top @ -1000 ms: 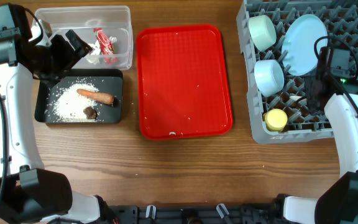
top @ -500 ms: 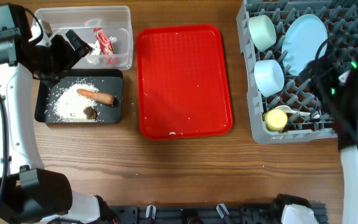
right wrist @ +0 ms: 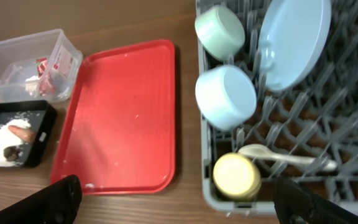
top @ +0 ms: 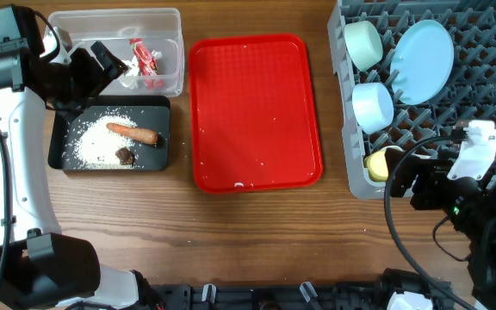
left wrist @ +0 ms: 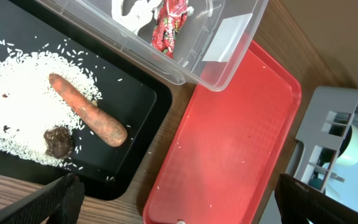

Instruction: Sort waste into correct bins and load items into the dishwasher rack

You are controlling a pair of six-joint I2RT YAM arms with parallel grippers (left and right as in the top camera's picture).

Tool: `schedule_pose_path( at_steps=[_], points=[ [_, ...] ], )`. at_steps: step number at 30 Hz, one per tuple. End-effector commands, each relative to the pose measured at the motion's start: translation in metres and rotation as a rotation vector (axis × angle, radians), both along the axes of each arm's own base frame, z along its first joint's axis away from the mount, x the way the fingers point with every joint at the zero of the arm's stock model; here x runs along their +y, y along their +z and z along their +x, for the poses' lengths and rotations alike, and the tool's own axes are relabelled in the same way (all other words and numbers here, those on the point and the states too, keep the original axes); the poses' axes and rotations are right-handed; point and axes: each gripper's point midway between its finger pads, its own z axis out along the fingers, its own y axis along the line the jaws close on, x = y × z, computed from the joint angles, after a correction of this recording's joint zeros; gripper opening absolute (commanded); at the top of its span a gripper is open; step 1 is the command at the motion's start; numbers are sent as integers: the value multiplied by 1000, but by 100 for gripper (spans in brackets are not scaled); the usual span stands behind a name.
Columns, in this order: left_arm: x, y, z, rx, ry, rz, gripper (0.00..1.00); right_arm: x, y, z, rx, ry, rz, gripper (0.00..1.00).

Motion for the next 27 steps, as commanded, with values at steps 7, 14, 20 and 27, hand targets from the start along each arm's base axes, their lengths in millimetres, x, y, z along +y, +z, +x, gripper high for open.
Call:
schedule_pose_path(
  at_steps=[7,14,20,27],
  points=[
    [1,1,0,-1,9,-5,100,11,20,27,-463,56,-119,100],
    [1,1,0,-1,9,-5,100,14,-62,24,-666,17,-73,100],
    [1,1,0,-1,9,-5,100,6,-93,22,-706,-68,-70,100],
    [1,1,0,-1,9,-5,100,11,-126,26,-654,-41,-65,100]
  ],
)
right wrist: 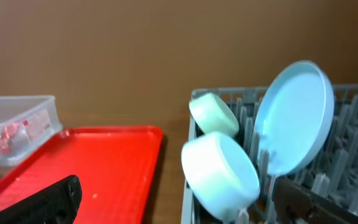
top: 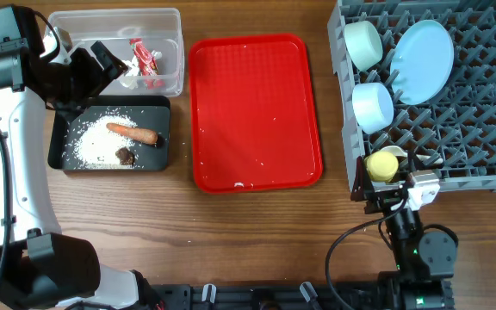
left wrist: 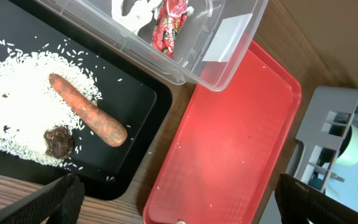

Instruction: Sort waste into correct bins and load items into the dishwasher rack

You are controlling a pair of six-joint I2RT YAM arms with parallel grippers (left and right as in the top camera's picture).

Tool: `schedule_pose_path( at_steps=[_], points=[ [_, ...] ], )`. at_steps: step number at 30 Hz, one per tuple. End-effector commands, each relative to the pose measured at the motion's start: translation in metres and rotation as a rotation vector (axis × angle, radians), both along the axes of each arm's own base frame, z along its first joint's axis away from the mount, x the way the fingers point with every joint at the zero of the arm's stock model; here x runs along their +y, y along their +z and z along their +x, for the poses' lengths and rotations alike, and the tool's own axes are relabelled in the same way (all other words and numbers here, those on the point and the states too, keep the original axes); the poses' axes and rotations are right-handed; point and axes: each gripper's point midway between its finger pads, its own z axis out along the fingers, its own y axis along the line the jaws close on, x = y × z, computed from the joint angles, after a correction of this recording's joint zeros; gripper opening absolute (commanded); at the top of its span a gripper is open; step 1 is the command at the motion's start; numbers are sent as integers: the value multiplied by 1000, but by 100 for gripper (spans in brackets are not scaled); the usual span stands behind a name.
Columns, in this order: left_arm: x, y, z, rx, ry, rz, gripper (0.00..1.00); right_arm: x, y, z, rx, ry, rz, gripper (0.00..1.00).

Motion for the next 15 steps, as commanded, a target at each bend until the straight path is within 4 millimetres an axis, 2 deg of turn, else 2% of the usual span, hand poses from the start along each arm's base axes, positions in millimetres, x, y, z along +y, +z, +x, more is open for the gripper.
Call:
schedule_pose_path(
  at_steps=[1,15],
  points=[
    [1,1,0,-1,9,-4,100,3,-12,-1,-1,13,16,100],
    [1,1,0,-1,9,-4,100,7,-12,-2,3,35,16,100]
  ],
)
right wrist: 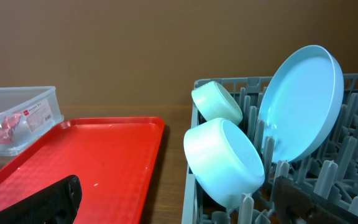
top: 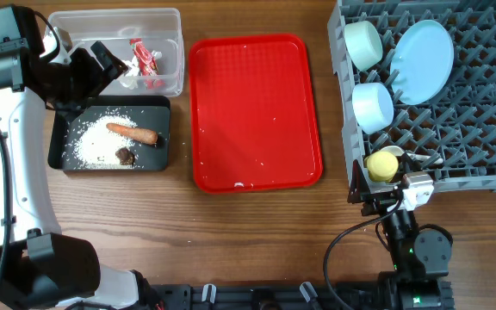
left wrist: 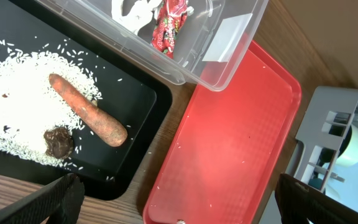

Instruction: Sort waste into correct bins and load items into the dishwasher rack

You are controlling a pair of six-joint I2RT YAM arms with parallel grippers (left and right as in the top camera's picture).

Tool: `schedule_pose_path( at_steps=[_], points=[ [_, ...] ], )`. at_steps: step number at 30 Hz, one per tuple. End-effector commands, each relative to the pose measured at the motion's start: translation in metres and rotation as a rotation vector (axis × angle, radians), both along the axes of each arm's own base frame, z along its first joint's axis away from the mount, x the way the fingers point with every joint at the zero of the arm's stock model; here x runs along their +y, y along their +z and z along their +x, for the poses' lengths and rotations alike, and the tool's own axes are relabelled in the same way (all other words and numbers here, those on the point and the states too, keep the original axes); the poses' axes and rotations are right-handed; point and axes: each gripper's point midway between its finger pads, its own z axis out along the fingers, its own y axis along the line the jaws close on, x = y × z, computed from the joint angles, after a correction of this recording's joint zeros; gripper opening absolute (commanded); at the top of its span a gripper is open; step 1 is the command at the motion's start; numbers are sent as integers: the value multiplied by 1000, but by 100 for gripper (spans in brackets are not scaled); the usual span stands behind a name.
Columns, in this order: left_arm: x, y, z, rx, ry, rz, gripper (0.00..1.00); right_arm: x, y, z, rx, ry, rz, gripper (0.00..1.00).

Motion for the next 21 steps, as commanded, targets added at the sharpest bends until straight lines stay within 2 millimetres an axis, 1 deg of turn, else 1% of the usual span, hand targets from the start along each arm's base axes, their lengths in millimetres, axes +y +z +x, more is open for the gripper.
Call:
schedule_pose_path(
  at_steps=[1,8,9,12,13,14,16,17,19,20,21],
  points=[
    [1,1,0,-1,9,-5,100,4,4,-1,-15,23,15,100],
    [1,1,0,0,9,-5,100,4,4,-1,-15,23,15,100],
    [3,0,-1,4,7,12,100,4,4,-1,-15,23,15,100],
    [23,-4,-2,14,40,117,100,4,4,-1,-15,23,15,100],
    [26,2,-2,-5,42,146,100,4,4,-1,-16,23,15,100],
    [23,11,2,-55,-6,177,100,4,4,-1,-16,23,15,100],
    [8,36,9,-186,-131,239,100,4,4,-1,-16,23,14,100],
    [-3,50,10,-255,-197,280,100,4,4,-1,-16,23,15,100],
    [-23,72,2,-366,-311,354,100,4,4,-1,-16,23,15,100],
    [-32,82,-7,-418,-358,388,100,4,4,-1,-15,23,15,100],
    [-37,88,-15,-463,-373,409,100,4,4,-1,-16,23,15,100]
  ],
)
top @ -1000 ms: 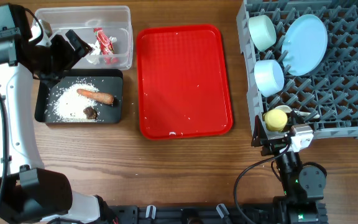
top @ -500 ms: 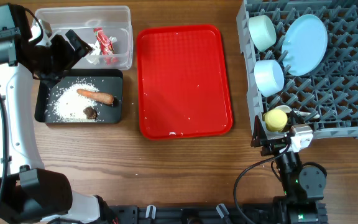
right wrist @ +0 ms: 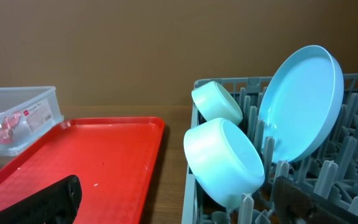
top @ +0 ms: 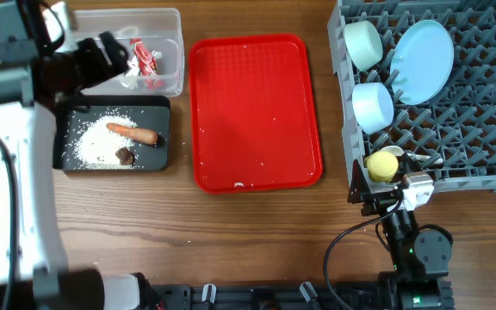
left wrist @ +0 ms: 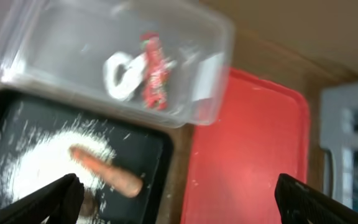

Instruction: Sort waste into correct bins and load items into the dishwasher rack

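The clear bin holds a red wrapper and a white scrap. In front of it a black tray carries rice, a carrot and a brown lump. The red tray is bare apart from crumbs. The grey rack holds a green cup, a pale blue bowl, a blue plate, a yellow cup and a spoon. My left gripper is open above the bin and black tray. My right gripper is open, low at the rack's front corner.
Wooden table all round. The rack's upright tines stand close on the right of my right gripper. My left arm runs down the table's left side. The right arm's base sits at the front edge.
My left wrist has pulled back and up: its blurred view now takes in the whole clear bin, and the arm sits farther back in the overhead view. The right arm has not moved.
At first my right gripper looked down on the rack from its front right. By 1.2 s ago it was low at the table's front edge, looking level along the rack, and it has stayed there. My left gripper stayed open over the trays and has now shifted back.
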You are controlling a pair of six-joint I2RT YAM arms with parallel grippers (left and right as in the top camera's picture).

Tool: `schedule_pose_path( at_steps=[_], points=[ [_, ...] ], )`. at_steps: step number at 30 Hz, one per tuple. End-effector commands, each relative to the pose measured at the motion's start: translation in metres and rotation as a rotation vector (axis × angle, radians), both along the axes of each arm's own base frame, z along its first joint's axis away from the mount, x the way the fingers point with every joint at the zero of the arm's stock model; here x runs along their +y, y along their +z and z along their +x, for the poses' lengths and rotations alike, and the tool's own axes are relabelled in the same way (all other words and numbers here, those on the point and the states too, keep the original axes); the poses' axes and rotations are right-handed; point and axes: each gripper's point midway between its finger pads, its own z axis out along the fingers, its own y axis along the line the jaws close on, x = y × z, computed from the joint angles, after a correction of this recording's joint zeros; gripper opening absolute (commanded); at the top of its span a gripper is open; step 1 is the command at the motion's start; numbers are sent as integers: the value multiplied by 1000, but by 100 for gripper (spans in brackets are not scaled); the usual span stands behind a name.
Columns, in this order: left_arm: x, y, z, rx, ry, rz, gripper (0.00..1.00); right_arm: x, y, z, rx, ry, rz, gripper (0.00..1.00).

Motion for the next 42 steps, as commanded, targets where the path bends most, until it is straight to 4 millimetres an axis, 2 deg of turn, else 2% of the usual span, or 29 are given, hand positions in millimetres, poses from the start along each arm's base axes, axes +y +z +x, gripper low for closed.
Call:
schedule_pose_path(
  at_steps=[1,3,5,11,18,24,36,42],
  points=[
    [-28,44,-37,-215,-185,161,100,4,4,-1,-16,23,15,100],
    [-31,46,-58,-311,-175,171,100,4,4,-1,-16,23,15,100],
    [-33,33,-79,-391,-168,184,100,4,4,-1,-15,23,15,100],
    [-36,-42,-125,-557,-140,194,100,4,4,-1,-16,23,15,100],
    [-38,-75,-159,-685,-124,212,100,4,4,-1,-16,23,15,100],
    [-41,-88,-164,-789,-125,224,100,4,4,-1,-15,23,15,100],
    [-45,-94,-166,-882,-118,194,100,4,4,-1,-16,23,15,100],
    [-44,-117,-162,-837,-111,187,100,4,4,-1,-16,23,15,100]
  ],
)
